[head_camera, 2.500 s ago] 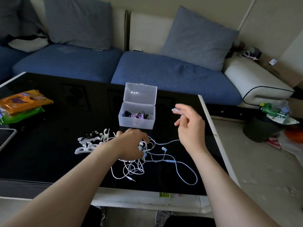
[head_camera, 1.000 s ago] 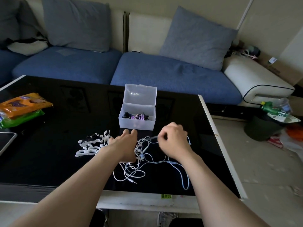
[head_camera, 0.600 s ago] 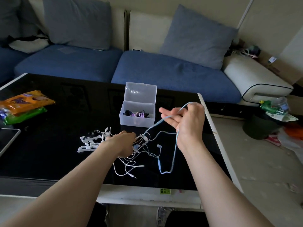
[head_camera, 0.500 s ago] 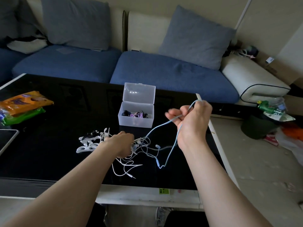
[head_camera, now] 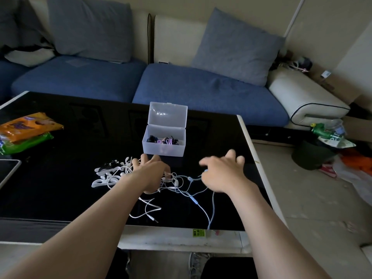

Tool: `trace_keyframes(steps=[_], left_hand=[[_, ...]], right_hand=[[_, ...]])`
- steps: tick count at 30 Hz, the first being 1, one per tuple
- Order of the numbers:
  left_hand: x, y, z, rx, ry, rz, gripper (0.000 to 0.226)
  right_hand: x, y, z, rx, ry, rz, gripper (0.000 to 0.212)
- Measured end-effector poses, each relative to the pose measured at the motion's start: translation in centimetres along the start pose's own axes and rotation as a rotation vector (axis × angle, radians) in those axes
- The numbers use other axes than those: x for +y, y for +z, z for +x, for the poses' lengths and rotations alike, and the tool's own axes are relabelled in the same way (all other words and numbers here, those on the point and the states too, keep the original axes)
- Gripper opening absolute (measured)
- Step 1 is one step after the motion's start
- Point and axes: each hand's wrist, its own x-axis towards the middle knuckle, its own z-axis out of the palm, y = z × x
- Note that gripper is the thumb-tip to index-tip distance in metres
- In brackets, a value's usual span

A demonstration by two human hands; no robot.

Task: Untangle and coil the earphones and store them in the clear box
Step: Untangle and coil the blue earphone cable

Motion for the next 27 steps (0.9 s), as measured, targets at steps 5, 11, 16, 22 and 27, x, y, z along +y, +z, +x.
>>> trace_keyframes(steps=[5, 11, 16, 22, 27], left_hand=[[0.6, -0.4, -0.2, 0.007, -0.012, 0.057, 0.035], [0.6, -0.8, -0.1, -0.018, 0.035, 0.001, 0.022], [0.0, -1.0, 0.3, 0.010, 0.138, -0.219, 0.061], [-0.1, -1.0, 0.6, 0.063, 0.271, -0.332, 0.017], [-0.7, -0.8, 0.5, 0.039, 0.205, -0.284, 0.023]], right_hand=[[0.1, 2.4, 1.3, -0.479, 0.111, -0.032, 0.058], [0.3, 2.2, 2.2, -0.143, -0.035, 0.323, 0.032], [-0.4, 1.5, 1.7, 0.126, -0.222, 0.617, 0.024], [-1.2, 0.6, 1.4, 0.334, -0.341, 1.179, 0.023], [-1.9, -1.6, 0.3, 0.371, -0.236, 1.850, 0.020]])
